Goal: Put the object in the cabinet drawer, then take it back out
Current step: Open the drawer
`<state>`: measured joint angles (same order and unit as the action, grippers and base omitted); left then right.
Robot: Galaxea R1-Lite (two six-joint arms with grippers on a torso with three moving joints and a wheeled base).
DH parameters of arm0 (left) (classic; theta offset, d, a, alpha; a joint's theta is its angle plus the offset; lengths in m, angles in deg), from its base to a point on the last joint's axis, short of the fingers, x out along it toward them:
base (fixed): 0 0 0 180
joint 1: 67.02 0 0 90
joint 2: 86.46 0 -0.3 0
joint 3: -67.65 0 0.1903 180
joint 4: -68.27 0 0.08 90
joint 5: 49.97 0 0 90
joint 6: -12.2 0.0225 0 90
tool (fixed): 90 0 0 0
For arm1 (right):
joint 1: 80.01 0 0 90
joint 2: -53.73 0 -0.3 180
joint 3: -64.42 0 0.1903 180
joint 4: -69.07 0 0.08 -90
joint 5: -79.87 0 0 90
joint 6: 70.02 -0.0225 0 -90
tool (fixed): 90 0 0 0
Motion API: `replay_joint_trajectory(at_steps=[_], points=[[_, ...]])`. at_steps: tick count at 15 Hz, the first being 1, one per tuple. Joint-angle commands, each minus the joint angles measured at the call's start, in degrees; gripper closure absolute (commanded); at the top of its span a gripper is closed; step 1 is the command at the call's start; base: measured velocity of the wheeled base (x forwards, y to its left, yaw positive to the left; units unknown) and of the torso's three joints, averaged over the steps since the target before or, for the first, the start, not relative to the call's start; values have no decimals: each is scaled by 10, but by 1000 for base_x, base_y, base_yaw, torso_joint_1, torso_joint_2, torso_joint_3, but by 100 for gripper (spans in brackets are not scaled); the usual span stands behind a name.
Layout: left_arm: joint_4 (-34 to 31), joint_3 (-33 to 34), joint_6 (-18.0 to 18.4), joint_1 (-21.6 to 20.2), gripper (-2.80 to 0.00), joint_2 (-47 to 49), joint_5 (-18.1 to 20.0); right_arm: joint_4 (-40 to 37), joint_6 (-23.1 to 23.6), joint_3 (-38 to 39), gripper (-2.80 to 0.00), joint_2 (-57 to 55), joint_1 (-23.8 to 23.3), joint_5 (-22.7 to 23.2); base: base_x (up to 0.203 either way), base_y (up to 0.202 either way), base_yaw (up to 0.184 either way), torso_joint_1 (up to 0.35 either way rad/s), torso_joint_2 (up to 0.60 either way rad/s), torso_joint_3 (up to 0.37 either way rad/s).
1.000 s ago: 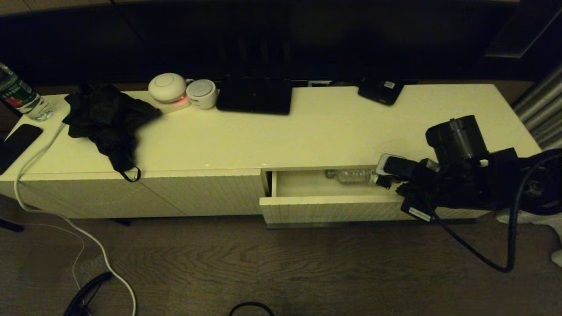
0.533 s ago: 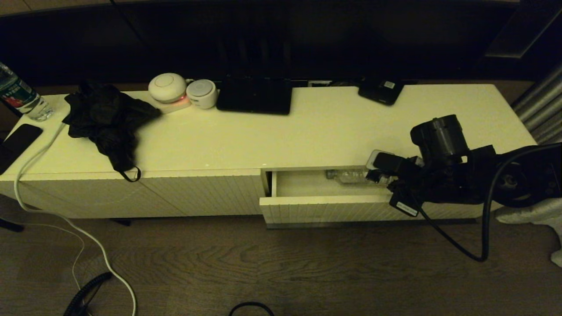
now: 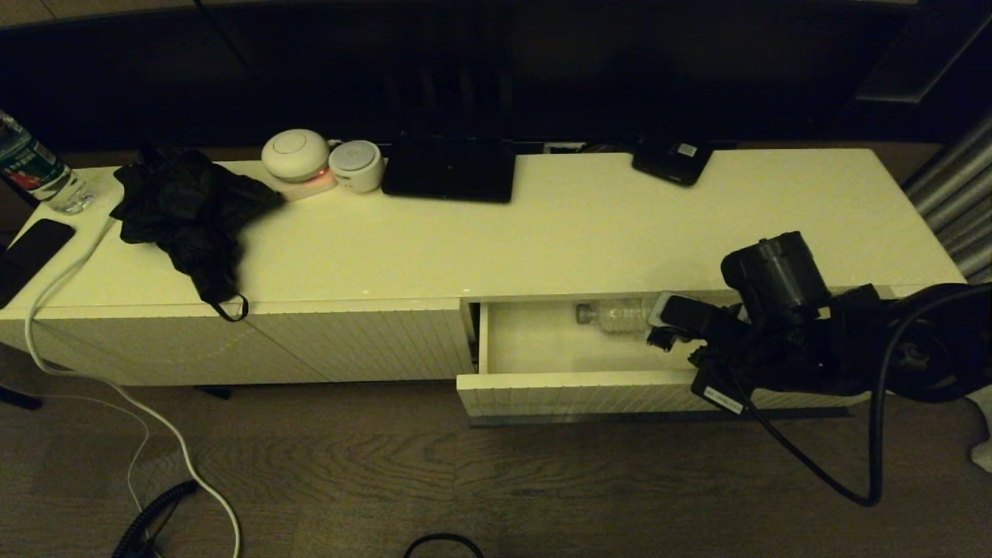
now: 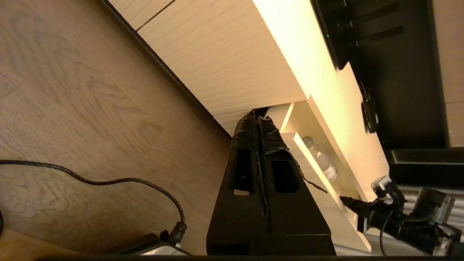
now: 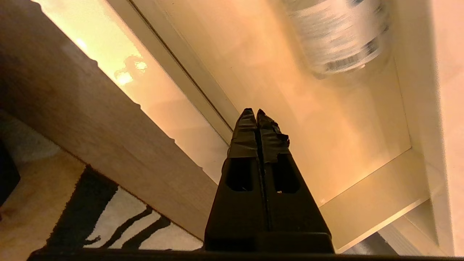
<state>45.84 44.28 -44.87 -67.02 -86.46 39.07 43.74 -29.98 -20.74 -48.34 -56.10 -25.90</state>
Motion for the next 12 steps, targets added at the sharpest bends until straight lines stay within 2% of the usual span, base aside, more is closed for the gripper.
replay_joint_trajectory(at_steps=[1, 7, 12], points=[[0, 0, -3, 0, 0, -1, 0, -5, 4, 36, 0, 18, 8, 1, 0, 0, 0, 0, 0, 0], [0, 0, -3, 0, 0, -1, 0, -10, 7, 120, 0, 38, 23, 6, 0, 0, 0, 0, 0, 0], [0, 0, -3, 0, 0, -1, 0, -79, 7, 152, 0, 70, 53, 26, 0, 0, 0, 0, 0, 0]])
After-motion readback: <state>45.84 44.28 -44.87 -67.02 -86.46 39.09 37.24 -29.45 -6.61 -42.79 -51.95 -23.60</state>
